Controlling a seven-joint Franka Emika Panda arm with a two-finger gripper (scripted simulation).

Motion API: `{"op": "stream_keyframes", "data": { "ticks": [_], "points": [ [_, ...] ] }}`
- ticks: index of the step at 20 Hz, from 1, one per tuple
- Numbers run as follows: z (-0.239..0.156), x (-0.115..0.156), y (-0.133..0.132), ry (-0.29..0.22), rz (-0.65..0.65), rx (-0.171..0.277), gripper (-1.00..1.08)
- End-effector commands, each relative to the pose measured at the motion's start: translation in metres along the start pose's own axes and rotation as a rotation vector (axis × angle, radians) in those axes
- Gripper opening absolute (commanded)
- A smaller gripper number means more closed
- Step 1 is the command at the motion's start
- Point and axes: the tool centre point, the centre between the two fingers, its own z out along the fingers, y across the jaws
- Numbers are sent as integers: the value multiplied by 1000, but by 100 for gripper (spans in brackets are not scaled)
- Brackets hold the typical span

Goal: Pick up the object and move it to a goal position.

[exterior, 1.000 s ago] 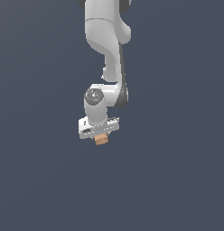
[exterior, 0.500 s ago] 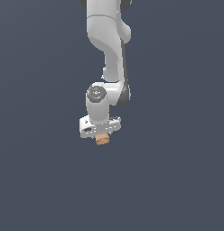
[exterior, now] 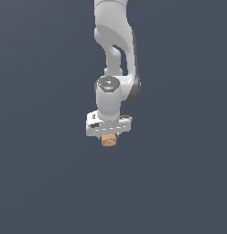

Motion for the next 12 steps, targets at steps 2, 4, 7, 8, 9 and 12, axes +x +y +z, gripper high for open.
{"op": "stream_keyframes", "data": {
  "ticks": [2,4,7,8,9,12],
  "points": [
    [-23,15,-12,34,42,-23,-100],
    [-36,23,-19,53,66,-36,-100],
    [-55,34,-29,81,101,-56,-100],
    [-62,38,-32,90,112,-63,-100],
    [-68,42,-35,99,124,-69,-100],
    [-87,53,-45,126,158,-89,-100]
  ]
}}
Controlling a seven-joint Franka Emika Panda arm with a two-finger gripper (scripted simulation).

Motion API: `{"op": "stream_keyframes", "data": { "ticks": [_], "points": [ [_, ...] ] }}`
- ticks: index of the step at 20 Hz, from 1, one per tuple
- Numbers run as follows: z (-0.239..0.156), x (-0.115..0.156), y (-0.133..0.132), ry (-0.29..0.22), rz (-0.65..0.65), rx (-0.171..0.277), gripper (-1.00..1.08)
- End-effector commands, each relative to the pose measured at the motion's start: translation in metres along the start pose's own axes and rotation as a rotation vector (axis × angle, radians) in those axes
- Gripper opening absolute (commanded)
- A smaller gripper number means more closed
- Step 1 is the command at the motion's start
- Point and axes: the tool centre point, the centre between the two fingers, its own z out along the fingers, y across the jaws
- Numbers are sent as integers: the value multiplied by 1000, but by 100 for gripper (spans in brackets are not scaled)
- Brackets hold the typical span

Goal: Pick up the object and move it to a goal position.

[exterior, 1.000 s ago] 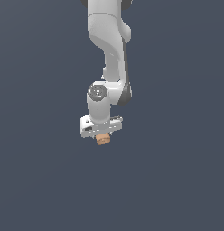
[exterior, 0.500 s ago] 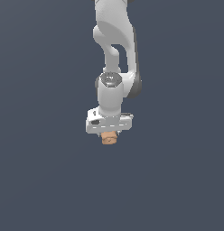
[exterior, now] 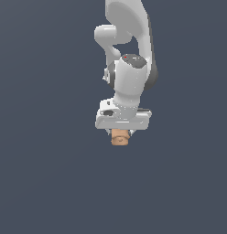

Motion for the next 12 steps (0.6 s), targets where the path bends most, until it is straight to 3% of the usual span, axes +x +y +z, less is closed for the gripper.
{"op": "stream_keyframes", "data": {
  "ticks": [1,12],
  "points": [
    [-16,10,-8,23,30,-17,-100],
    [-85,52,-42,122,156,-92,-100]
  ]
}}
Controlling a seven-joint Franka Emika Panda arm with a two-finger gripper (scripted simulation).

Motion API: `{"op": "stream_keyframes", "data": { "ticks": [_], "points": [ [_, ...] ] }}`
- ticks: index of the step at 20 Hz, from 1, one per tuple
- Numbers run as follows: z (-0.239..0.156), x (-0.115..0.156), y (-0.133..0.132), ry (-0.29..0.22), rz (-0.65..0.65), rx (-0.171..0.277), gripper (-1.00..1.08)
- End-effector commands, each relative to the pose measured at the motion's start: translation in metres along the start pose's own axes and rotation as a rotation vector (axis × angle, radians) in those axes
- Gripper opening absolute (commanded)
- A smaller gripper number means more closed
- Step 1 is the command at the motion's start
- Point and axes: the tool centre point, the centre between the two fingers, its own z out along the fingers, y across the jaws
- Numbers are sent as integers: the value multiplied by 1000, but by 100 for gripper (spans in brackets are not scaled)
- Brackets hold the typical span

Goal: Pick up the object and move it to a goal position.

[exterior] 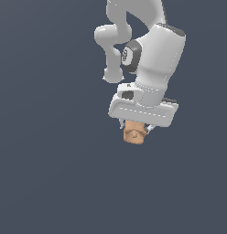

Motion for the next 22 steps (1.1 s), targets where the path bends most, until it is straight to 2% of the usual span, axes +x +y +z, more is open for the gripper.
{"op": "stream_keyframes", "data": {
  "ticks": [1,14,22],
  "points": [
    [-16,11,-8,24,31,-18,-100],
    [-108,67,-54,154,197,-122,-100],
    [-149,92,-76,210,270,-170,-100]
  ]
}}
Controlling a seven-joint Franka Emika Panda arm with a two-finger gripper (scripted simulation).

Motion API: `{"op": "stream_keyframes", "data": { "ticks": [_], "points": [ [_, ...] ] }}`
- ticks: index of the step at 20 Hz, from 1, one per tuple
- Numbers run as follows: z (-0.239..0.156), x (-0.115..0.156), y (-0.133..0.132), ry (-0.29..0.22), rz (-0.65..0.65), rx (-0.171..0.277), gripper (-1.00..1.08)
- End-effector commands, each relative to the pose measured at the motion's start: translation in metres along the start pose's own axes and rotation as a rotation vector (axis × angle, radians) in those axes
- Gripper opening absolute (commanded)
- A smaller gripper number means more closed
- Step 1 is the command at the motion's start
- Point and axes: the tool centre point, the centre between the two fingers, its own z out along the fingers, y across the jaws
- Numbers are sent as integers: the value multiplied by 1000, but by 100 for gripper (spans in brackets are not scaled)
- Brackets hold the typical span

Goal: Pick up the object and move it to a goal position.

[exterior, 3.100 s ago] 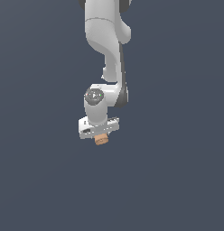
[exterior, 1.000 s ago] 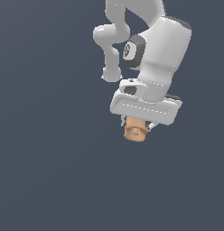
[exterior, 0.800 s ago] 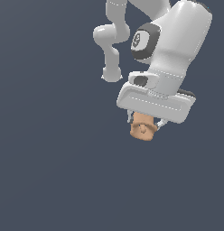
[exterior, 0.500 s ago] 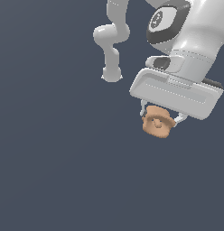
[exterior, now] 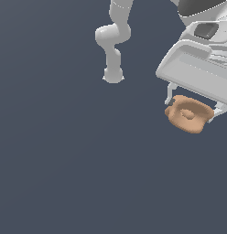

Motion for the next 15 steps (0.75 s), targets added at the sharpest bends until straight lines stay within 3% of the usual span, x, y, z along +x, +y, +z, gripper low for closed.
{"op": "stream_keyframes", "data": {
  "ticks": [1,15],
  "points": [
    [-10,7,-5,14,19,-13,-100],
    [-28,21,-16,40,52,-37,-100]
  ]
}}
